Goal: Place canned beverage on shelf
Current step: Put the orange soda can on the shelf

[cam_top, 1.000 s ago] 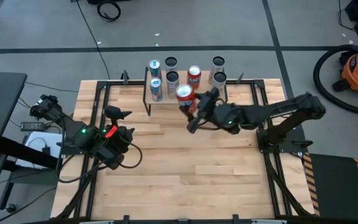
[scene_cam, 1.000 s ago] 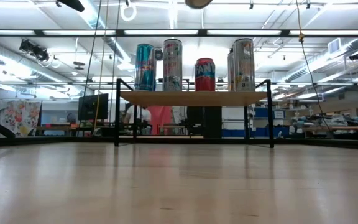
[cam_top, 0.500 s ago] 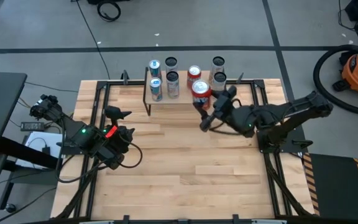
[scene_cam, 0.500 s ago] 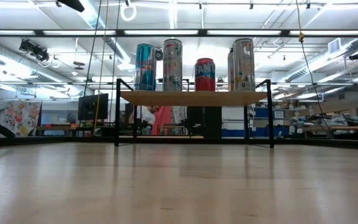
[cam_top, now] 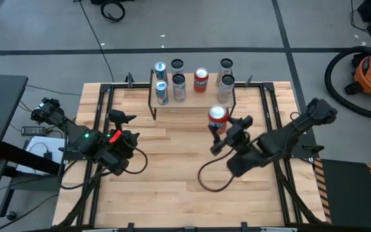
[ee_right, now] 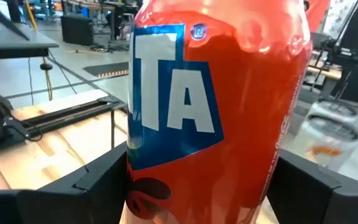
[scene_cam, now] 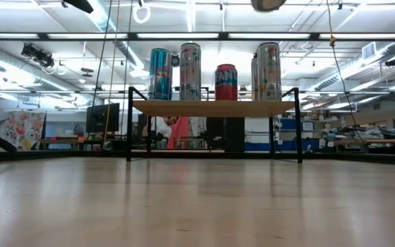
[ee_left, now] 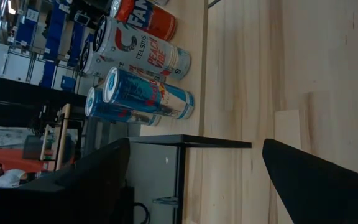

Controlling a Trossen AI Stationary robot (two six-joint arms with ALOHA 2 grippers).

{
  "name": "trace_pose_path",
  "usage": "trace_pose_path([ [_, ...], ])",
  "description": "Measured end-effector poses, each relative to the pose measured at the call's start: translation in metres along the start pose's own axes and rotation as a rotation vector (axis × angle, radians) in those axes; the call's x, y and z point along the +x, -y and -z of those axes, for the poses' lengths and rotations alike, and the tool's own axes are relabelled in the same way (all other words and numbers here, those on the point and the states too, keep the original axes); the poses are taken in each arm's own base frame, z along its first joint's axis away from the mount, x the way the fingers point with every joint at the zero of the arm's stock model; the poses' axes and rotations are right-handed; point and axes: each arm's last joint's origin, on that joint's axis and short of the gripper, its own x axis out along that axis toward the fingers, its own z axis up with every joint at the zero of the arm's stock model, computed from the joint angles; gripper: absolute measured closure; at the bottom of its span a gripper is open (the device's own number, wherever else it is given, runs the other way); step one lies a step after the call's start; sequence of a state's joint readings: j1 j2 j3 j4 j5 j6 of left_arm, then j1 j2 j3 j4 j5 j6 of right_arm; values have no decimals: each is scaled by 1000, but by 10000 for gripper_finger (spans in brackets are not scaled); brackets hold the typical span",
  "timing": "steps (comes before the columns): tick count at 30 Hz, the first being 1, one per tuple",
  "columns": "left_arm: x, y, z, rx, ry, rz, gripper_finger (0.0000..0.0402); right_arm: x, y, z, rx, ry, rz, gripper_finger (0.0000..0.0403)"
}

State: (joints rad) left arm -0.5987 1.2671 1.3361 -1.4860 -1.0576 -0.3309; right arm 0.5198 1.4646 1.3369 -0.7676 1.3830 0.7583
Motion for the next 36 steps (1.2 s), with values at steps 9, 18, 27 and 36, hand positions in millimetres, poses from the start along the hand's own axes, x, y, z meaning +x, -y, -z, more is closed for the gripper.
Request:
trace_pose_path([
  [9, 0, 0, 0, -8, -2, 4, 24, 16, -30, 46, 78, 12, 88, 89],
  [18, 0, 0, 0, -8, -2, 6, 24, 35, -23, 87, 160, 8, 207, 89],
  [27, 0, 0, 0, -21, -3, 7, 24, 61, -23, 96, 142, 29, 288, 89],
  [36, 0, 0, 0, -22, -3, 7, 24, 49, -21, 87, 110, -3, 253, 89],
])
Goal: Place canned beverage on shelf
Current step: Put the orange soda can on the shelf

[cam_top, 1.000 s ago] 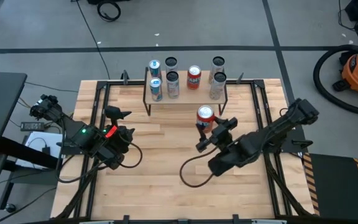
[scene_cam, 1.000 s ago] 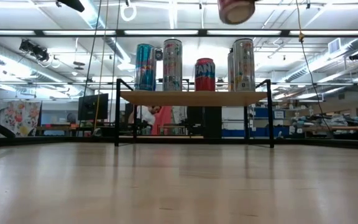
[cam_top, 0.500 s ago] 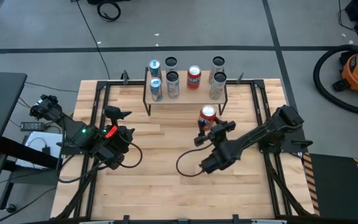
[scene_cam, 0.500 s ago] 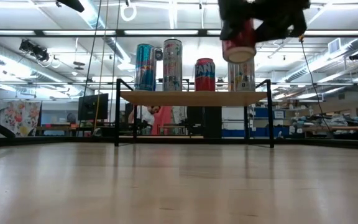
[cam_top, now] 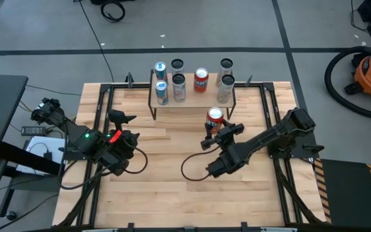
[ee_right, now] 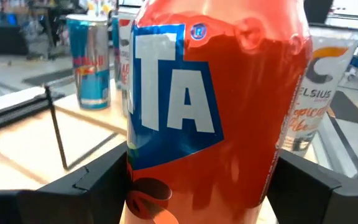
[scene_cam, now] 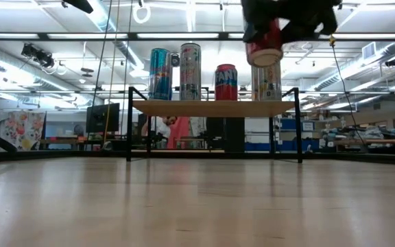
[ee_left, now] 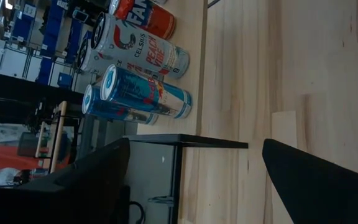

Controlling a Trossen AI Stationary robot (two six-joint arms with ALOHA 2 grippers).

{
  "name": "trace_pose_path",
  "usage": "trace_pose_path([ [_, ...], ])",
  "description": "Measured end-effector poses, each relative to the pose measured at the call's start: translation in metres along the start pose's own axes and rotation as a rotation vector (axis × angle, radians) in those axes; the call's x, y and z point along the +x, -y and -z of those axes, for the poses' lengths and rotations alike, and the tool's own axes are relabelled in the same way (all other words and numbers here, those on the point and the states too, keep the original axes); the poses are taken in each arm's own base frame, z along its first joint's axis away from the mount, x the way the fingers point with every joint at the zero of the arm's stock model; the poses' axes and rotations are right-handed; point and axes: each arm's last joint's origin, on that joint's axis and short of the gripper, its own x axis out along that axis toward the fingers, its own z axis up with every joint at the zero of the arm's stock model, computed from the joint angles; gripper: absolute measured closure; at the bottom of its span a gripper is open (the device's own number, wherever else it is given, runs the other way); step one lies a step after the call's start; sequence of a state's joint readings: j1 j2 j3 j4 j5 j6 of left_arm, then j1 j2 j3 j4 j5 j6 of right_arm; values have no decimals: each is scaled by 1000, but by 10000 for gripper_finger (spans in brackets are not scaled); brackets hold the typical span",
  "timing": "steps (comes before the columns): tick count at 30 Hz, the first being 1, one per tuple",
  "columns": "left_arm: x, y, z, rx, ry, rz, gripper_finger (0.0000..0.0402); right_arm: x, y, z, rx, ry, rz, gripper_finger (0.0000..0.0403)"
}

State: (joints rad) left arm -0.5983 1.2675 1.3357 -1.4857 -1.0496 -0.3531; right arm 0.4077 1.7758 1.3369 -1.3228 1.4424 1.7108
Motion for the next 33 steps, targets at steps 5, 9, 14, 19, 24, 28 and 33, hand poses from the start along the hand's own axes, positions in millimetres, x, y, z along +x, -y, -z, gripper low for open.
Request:
trace_pose_path([
  [5, 0, 0, 0, -2, 0, 0, 24, -19, 11, -18, -34, -4, -64, 89],
  [9, 0, 0, 0, -4, 1, 0, 24, -27, 20, -29, -83, -6, -94, 89],
  [14, 0, 0, -1, -10, 4, 1, 24, -25, 34, -49, -105, -14, -95, 89],
  [19, 0, 0, -1, -9, 3, 1, 24, -26, 51, -72, -93, 6, -113, 89],
  [24, 0, 0, -1, -9, 4, 1, 24, -28, 55, -87, -84, -6, -145, 89],
  [28, 0, 0, -1, -8, 4, 1, 24, -27, 50, -95, -96, -18, -172, 89],
  [33, 0, 0, -1, -5, 4, 1, 24, -22, 36, -103, -108, -12, -191, 89],
])
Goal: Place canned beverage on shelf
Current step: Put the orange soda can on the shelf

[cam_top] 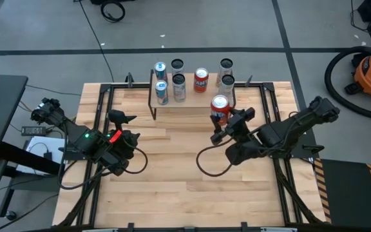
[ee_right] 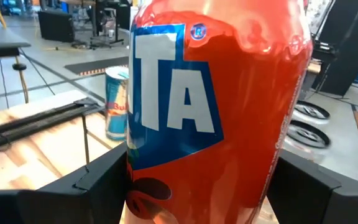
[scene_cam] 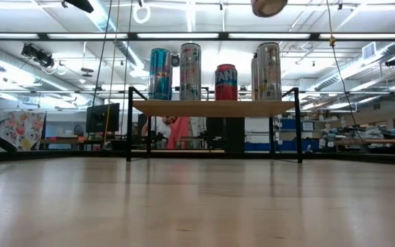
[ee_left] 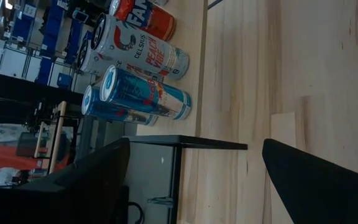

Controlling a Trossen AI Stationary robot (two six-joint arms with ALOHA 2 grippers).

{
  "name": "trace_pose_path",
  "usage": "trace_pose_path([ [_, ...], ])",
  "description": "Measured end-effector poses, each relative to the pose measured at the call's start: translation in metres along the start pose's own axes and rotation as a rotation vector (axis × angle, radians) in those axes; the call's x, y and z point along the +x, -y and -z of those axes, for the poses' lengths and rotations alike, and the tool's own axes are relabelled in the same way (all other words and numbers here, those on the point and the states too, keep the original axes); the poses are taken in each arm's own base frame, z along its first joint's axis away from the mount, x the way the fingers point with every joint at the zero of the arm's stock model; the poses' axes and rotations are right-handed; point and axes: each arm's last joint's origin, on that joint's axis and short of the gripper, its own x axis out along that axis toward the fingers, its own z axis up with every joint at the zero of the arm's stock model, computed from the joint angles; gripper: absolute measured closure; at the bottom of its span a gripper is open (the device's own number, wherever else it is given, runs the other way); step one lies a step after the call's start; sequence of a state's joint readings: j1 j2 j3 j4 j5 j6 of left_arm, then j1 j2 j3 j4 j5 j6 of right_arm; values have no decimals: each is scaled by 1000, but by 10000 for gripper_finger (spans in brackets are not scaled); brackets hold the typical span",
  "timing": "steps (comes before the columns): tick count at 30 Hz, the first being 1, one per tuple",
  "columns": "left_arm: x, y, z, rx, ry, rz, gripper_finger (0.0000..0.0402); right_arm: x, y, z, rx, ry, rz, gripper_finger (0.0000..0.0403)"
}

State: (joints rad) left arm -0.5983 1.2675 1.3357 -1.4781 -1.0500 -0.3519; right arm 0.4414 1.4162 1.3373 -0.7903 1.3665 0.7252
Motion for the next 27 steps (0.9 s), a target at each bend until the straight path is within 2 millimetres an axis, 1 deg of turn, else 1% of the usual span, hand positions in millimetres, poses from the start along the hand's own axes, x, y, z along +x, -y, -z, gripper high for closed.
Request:
trace_pose_path([
  [3, 0, 0, 0, 0, 0, 0, 24, 6, -5, -5, 18, -2, -11, 89],
  [8, 0, 0, 0, 0, 0, 0, 24, 17, -11, -16, 33, -23, -86, 89],
  [13, 0, 0, 0, 0, -1, 1, 24, 34, -12, -23, 41, -58, -185, 89],
  [15, 0, 1, 0, 0, -8, 20, 24, 42, -16, -24, 46, -60, -212, 89],
  [19, 0, 2, 1, -1, -26, 72, 24, 55, -28, -22, -3, -42, -242, 88],
  [22, 0, 3, 1, -1, -36, 98, 24, 69, -34, -18, -14, -46, -257, 87],
  [27, 0, 3, 1, 2, -39, 103, 24, 92, -36, -13, -9, -79, -283, 87],
])
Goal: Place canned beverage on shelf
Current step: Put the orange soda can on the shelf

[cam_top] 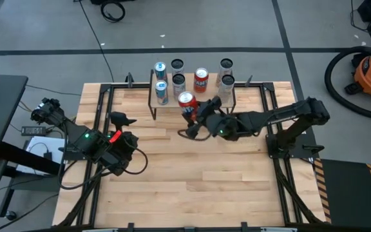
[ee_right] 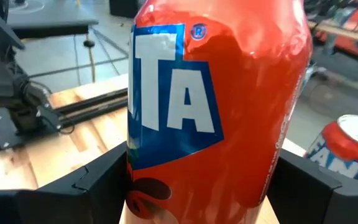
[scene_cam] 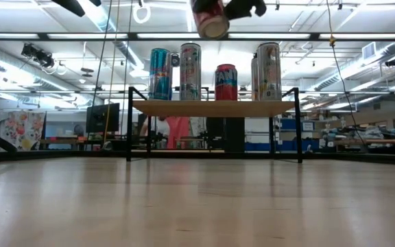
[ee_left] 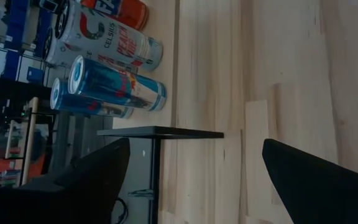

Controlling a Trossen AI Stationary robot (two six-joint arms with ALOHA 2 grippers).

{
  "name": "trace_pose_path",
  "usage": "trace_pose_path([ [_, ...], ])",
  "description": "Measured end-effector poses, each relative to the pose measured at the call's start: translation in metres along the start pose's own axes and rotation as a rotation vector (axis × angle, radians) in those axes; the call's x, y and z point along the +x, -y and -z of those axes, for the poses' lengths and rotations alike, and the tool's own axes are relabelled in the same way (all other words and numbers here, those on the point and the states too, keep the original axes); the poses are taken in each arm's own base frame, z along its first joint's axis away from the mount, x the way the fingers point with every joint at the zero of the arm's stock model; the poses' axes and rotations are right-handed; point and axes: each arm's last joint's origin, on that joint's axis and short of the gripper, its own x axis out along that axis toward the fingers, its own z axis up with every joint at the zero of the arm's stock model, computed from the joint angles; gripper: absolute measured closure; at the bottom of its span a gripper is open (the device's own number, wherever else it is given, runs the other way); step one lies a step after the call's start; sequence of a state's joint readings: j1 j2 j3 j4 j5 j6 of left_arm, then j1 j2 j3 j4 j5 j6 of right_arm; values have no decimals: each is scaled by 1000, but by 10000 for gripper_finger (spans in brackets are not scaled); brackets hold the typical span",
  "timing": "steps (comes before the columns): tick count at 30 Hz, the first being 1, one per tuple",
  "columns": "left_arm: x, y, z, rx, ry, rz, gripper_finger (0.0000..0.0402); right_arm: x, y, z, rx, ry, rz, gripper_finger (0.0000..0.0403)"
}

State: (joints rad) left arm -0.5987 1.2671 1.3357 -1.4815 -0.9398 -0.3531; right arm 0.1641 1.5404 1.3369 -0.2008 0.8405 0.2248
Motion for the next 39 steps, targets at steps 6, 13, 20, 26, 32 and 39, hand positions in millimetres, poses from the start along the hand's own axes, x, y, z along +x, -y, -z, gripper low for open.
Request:
trace_pose_path([
  [6, 0, -1, 2, 16, -15, -2, 24, 8, 5, -3, -1, 3, -19, 86],
  [13, 0, -1, 4, 33, -27, -3, 24, 1, 24, -17, -3, 47, 72, 85],
  [20, 0, -1, 4, 33, -28, -4, 24, 10, 39, -10, -35, -30, 127, 85],
  [26, 0, -1, 4, 34, -26, -8, 24, 9, 45, -6, -63, -90, 115, 85],
  [32, 0, -1, 3, 28, -20, -12, 24, 2, 38, -18, -74, -13, -4, 85],
  [39, 0, -1, 3, 12, -20, -11, 24, -9, 36, -27, -117, 50, 2, 85],
])
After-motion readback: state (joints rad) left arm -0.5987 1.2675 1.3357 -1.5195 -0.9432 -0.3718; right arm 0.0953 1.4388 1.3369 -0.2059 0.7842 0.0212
